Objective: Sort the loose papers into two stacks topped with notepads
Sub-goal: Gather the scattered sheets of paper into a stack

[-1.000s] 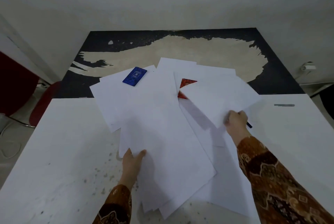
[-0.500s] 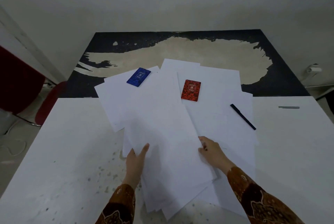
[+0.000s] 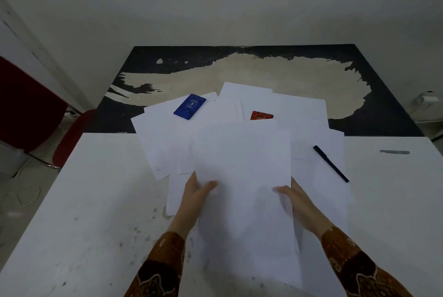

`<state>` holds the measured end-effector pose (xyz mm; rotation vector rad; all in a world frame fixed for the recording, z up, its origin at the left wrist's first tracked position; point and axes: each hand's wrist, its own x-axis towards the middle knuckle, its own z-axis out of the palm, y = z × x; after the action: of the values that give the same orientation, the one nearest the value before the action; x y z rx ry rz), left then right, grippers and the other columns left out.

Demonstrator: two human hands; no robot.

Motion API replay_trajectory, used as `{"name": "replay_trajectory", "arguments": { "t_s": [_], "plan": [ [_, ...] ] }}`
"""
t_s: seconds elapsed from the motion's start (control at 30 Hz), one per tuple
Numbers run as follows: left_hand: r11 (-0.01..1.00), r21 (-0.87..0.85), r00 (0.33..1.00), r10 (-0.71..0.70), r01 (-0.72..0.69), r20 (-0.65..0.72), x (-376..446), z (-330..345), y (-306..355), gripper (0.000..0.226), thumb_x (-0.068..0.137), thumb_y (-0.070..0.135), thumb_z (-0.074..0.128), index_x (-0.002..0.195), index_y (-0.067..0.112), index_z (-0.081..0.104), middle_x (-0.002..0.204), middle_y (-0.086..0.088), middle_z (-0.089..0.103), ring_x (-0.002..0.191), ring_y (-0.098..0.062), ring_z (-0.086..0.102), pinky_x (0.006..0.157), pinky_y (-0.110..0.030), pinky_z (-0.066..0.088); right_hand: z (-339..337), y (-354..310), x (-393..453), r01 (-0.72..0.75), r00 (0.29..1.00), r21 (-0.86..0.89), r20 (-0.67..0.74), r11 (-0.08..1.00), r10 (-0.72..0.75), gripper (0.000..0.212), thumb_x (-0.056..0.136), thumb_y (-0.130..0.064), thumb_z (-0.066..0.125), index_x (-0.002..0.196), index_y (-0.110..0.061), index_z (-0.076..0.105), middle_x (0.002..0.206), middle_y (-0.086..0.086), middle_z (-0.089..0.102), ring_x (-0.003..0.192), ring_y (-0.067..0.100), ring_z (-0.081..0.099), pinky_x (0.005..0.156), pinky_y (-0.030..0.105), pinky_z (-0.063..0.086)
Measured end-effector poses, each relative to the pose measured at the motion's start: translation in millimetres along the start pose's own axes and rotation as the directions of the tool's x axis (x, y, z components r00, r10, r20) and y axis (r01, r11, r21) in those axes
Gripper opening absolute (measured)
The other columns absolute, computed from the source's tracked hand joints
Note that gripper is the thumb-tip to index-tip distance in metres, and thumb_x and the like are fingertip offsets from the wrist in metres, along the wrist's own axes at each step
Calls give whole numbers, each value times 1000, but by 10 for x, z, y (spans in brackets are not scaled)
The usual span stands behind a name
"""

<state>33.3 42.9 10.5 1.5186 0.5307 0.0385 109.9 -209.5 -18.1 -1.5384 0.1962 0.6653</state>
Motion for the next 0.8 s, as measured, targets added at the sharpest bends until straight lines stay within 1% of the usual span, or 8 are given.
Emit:
{"name": "replay_trajectory", "arguments": {
  "t_s": [0.1, 0.17, 0.2, 0.33, 0.43, 0.53, 0.67, 0.8],
  "plan": [
    [998, 38, 999, 42, -41, -22, -4, 189, 46, 39, 89, 19, 64, 126, 15, 52, 124, 9, 58, 112, -12, 58, 95, -26, 46, 61, 39, 4, 29, 995, -36, -89, 999, -32, 28, 92, -10, 48, 119, -18, 50, 118, 2, 59, 110, 18, 55, 89, 31, 43],
    [991, 133, 998, 28, -21, -50, -17, 347, -17, 56, 92, 20, 60, 141, 14, 33, 127, 15, 38, 115, -4, 40, 96, -19, 32, 72, 66, -12, 39, 990, -95, -132, 995, -51, 24, 93, -11, 50, 117, -16, 49, 115, 2, 59, 103, 15, 56, 80, 25, 45],
    [989, 147, 999, 18, -11, -49, -17, 415, -71, 62, 93, 20, 59, 145, 13, 27, 127, 12, 37, 116, -5, 38, 95, -18, 31, 44, 97, -15, 43, 988, -147, -138, 988, -64, 24, 92, -11, 53, 115, -16, 50, 114, 1, 60, 100, 12, 57, 77, 22, 45],
    [964, 262, 998, 46, -54, 36, 67, 609, -257, 54, 92, 32, 58, 141, 19, 38, 128, 8, 52, 120, -13, 50, 98, -26, 42, -209, 214, -88, 11, 993, -285, -113, 958, -45, 26, 92, -11, 56, 118, -16, 53, 120, 4, 61, 103, 15, 59, 88, 27, 46],
    [789, 587, 983, 164, -183, 85, 245, 668, -319, 43, 95, 40, 46, 133, 20, 51, 123, 2, 57, 114, -18, 49, 103, -38, 38, -417, 218, -172, 16, 974, -291, -211, 957, -80, 26, 95, -10, 50, 121, -14, 46, 125, 2, 55, 102, 14, 53, 91, 26, 38],
    [704, 673, 967, 246, -227, 68, 477, 662, -311, 39, 95, 32, 51, 131, 18, 52, 129, -3, 54, 122, -22, 45, 101, -30, 29, -585, 275, -205, 39, 941, -235, -318, 971, -114, 39, 95, -5, 51, 133, -11, 45, 129, 1, 53, 112, 15, 49, 99, 27, 33],
    [613, 771, 977, 208, -170, 50, 830, 772, -228, 66, 92, 39, 55, 147, 12, 29, 155, -11, 26, 145, -27, 17, 117, -39, 12, -645, 338, -209, 24, 931, -137, -358, 990, -72, 40, 93, -3, 51, 132, -14, 51, 125, 5, 60, 112, 21, 56, 99, 33, 39],
    [530, 845, 995, 94, -69, 22, 1047, 848, -296, 91, 87, 55, 52, 152, 11, 5, 160, -13, -3, 147, -29, -8, 118, -46, -1, -646, 363, -172, 50, 928, -105, -362, 993, -85, 37, 93, -3, 52, 128, -17, 52, 116, -1, 63, 103, 15, 58, 92, 28, 41]
  ]
}}
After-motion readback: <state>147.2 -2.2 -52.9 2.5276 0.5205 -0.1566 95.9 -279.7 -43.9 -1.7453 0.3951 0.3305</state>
